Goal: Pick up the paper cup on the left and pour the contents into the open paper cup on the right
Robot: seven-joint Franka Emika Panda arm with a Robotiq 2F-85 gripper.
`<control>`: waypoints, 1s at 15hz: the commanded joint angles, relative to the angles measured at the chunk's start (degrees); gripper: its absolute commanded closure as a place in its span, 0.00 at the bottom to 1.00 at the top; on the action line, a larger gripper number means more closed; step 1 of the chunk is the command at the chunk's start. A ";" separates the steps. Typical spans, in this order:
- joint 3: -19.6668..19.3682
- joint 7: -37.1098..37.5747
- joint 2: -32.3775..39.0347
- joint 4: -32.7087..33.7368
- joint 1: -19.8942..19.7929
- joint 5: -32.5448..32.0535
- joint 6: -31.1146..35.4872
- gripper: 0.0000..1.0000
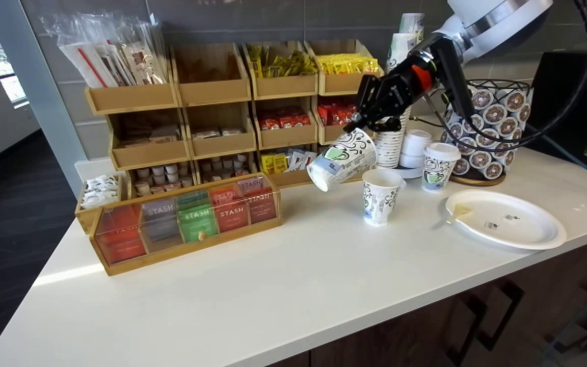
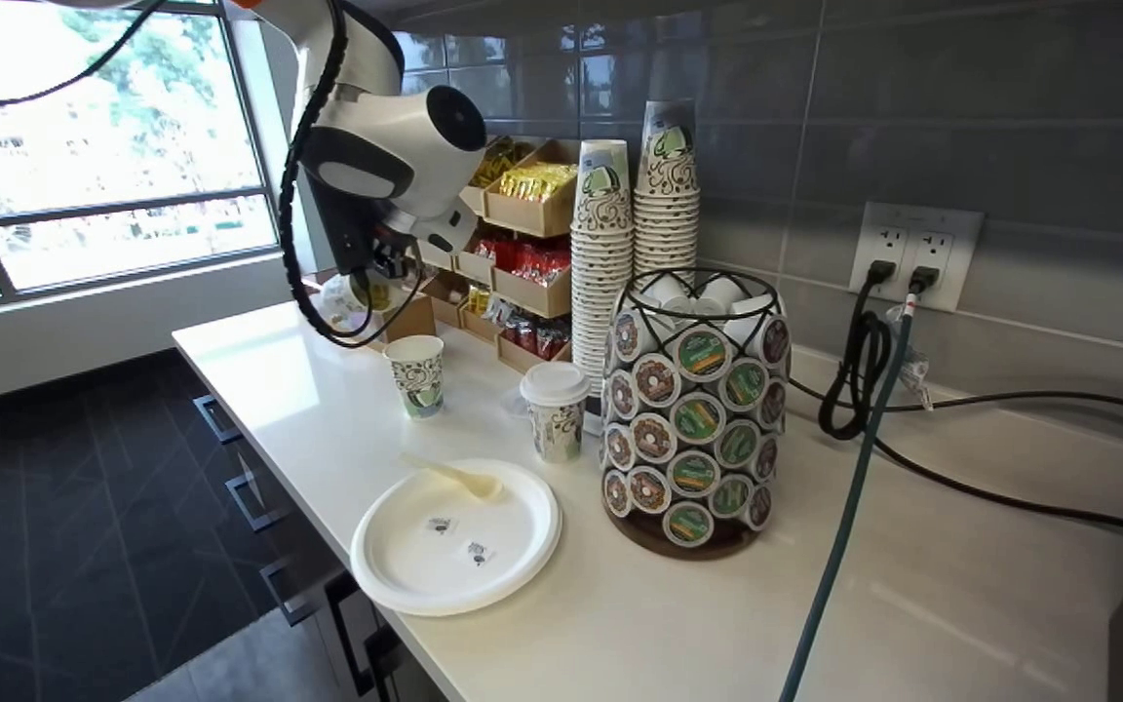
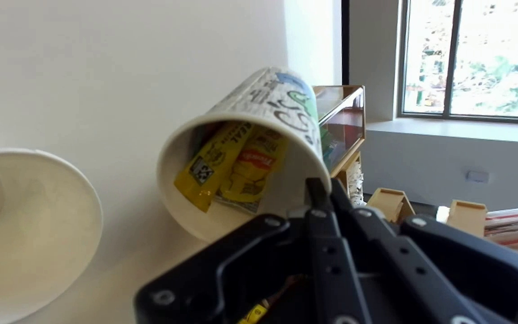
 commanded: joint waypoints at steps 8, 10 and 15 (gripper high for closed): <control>-2.56 -1.02 0.05 -0.27 0.67 1.68 -2.94 0.96; -2.55 -1.01 0.05 -0.27 0.70 1.67 -2.94 0.96; -2.61 1.14 0.26 -0.29 0.14 3.31 -5.62 0.98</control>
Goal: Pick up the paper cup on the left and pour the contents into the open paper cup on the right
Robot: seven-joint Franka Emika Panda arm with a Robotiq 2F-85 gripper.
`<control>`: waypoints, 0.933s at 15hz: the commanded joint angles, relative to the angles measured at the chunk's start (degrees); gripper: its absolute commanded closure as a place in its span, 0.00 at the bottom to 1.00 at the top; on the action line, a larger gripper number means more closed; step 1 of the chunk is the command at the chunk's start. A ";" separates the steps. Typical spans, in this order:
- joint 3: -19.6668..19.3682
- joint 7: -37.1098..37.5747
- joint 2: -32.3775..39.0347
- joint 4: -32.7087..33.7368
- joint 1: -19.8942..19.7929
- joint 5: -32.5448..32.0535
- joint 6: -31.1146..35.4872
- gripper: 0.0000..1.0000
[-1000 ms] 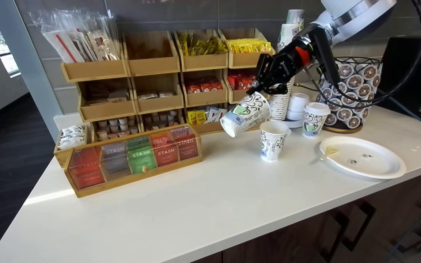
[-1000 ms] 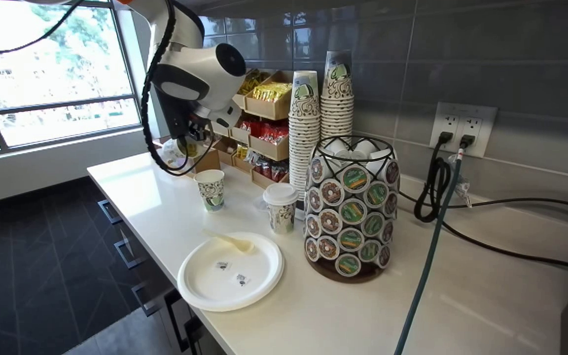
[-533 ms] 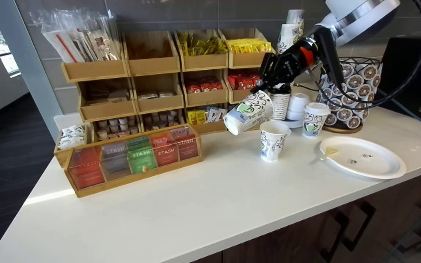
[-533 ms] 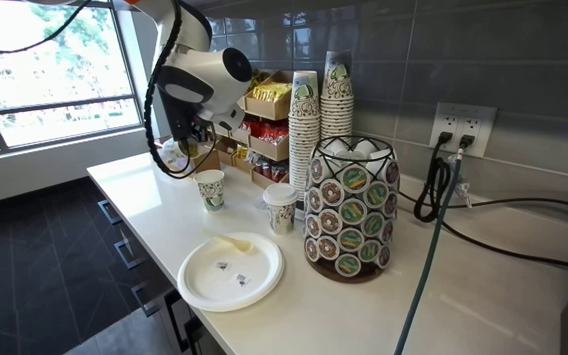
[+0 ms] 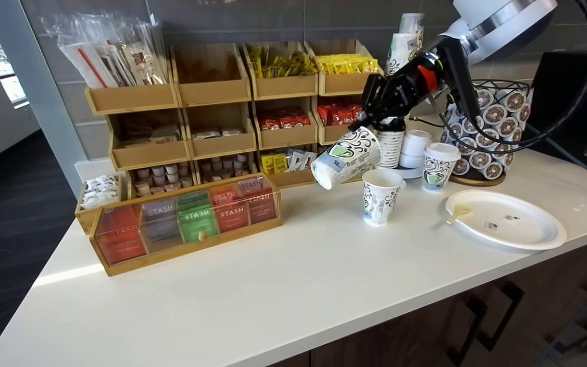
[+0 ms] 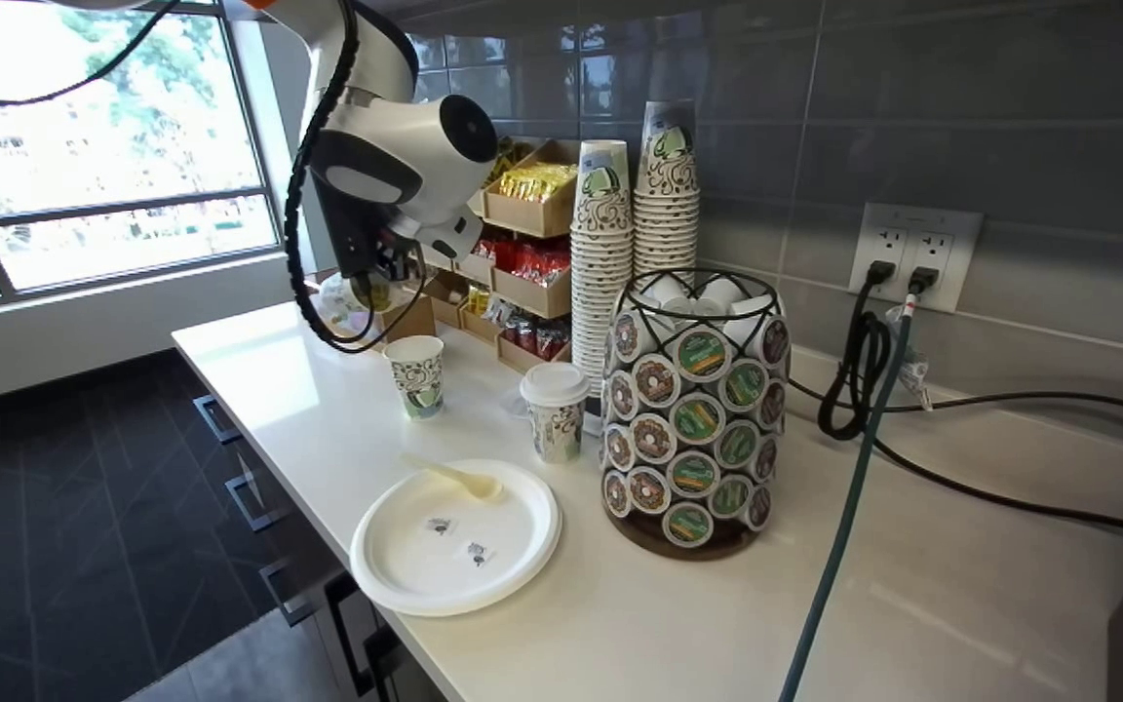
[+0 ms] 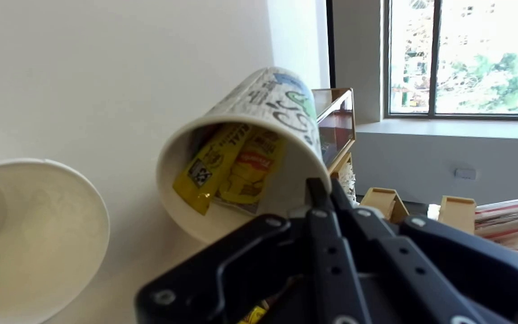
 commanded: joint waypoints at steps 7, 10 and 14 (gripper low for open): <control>-2.92 3.42 1.20 -0.24 -1.73 7.33 -5.01 0.99; -4.02 5.40 2.23 -0.55 -2.86 9.98 -7.96 0.99; -5.36 8.71 3.94 -0.92 -4.51 12.86 -14.04 0.99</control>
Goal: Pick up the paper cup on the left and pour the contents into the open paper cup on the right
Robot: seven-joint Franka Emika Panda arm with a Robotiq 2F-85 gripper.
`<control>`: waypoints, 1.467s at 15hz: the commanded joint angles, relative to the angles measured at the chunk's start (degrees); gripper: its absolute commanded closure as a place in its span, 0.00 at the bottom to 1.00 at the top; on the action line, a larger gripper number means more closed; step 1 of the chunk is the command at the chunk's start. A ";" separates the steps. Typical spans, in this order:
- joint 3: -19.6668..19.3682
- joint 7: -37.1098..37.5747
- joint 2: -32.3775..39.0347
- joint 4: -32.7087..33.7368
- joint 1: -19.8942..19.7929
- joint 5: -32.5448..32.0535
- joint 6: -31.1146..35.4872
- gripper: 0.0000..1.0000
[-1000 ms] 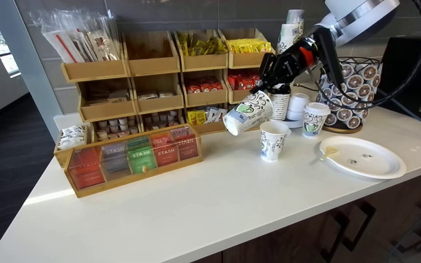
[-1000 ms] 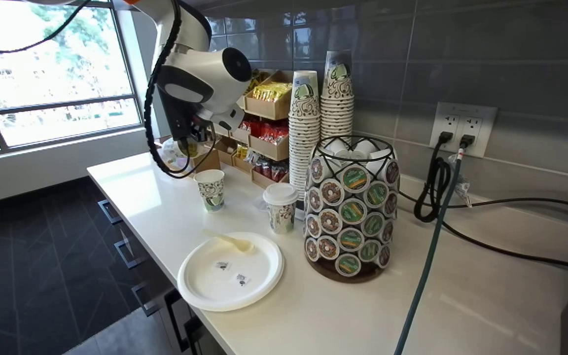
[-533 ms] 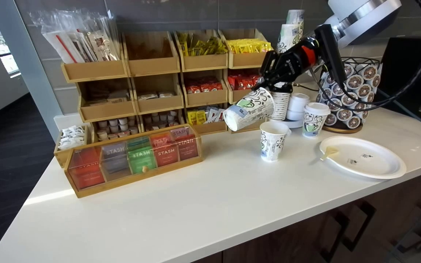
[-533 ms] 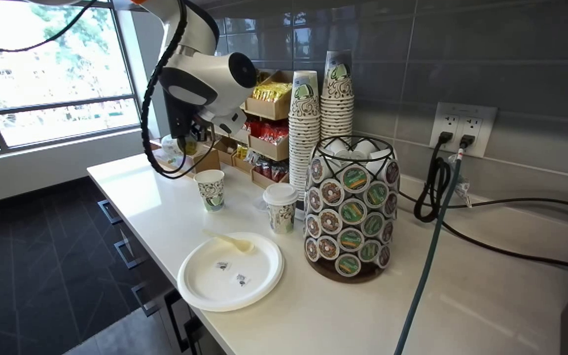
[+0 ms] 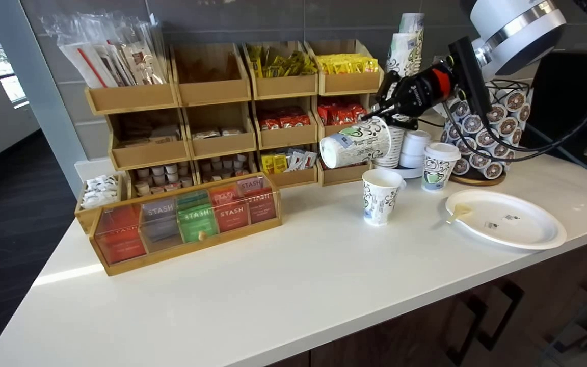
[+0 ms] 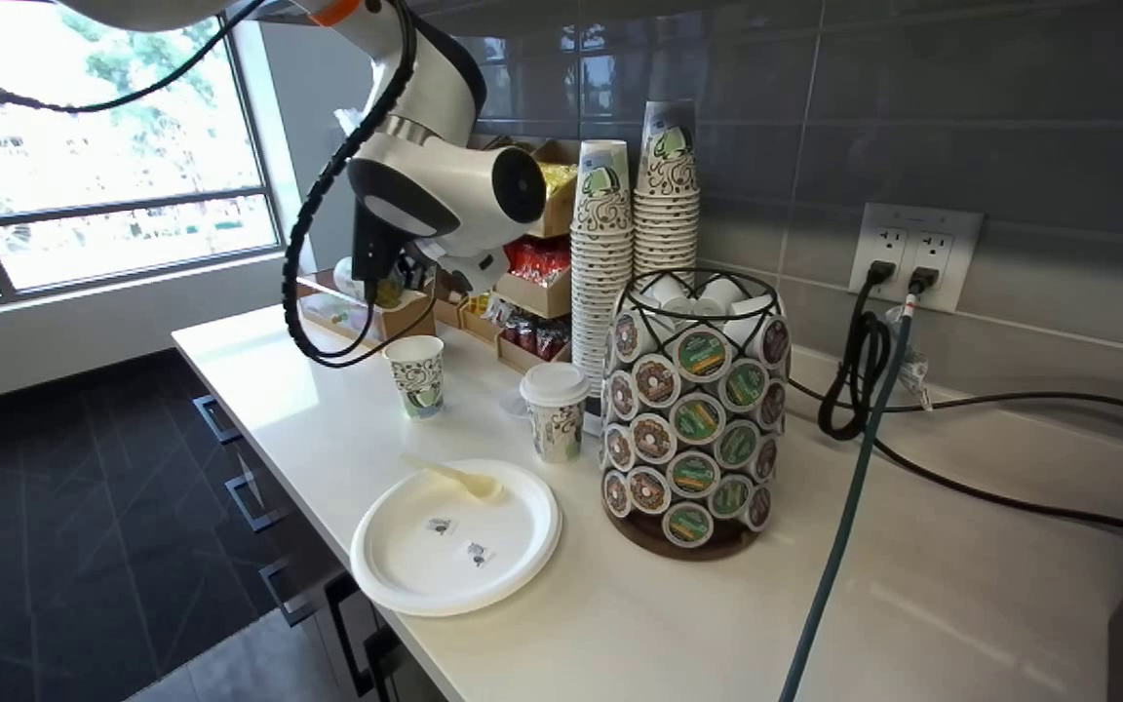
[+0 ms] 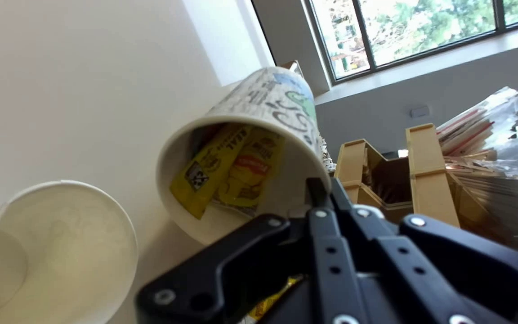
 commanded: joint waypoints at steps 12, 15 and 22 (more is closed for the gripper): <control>-1.91 3.36 6.63 -0.79 -2.25 10.95 -13.63 0.99; -2.05 3.36 7.88 -0.27 -2.61 12.85 -15.00 0.99; -2.64 3.75 9.77 0.16 -3.26 15.13 -16.90 0.99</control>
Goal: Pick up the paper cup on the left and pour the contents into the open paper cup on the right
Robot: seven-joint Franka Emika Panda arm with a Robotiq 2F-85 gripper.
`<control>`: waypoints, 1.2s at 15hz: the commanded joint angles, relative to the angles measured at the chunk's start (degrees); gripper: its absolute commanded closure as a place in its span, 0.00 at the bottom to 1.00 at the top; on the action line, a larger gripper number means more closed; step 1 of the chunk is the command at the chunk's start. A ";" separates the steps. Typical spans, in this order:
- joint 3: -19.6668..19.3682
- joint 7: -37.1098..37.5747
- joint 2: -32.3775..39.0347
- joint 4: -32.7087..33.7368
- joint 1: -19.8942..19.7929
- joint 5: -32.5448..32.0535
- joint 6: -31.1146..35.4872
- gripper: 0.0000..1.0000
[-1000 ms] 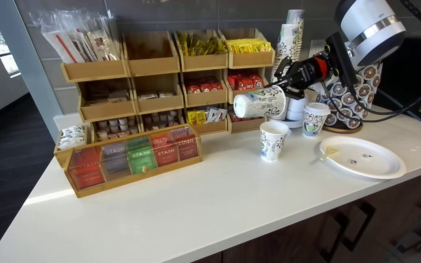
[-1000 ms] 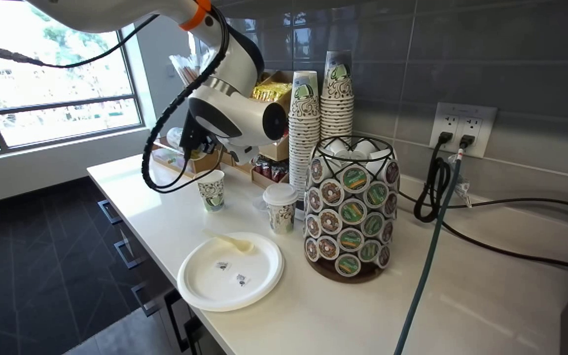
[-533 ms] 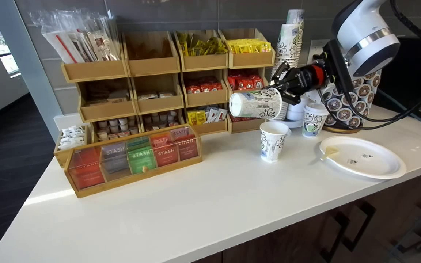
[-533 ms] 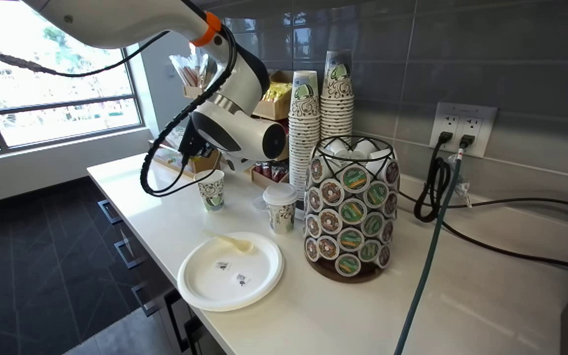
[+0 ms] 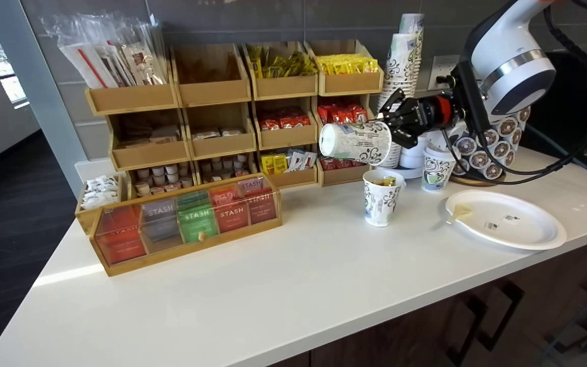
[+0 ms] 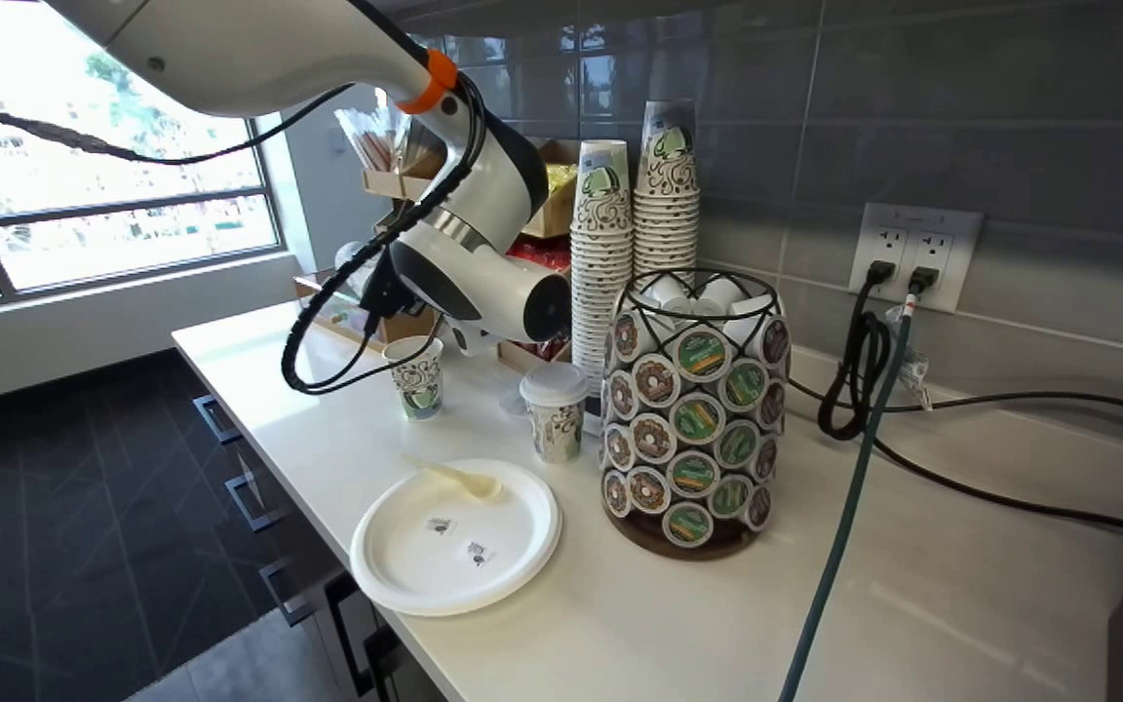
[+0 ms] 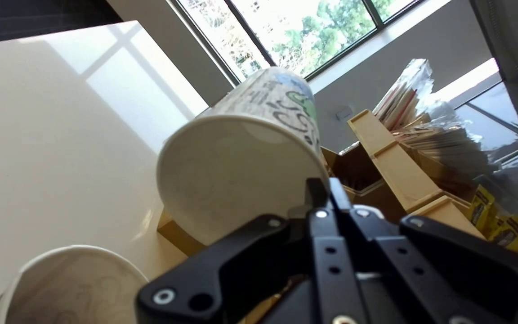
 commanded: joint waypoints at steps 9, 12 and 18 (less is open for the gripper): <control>-0.65 5.35 2.08 1.07 -1.38 5.24 -8.78 0.99; -0.68 9.25 2.89 0.79 -2.10 7.40 -12.34 0.99; -0.71 14.08 4.90 0.40 -2.92 9.74 -16.48 0.99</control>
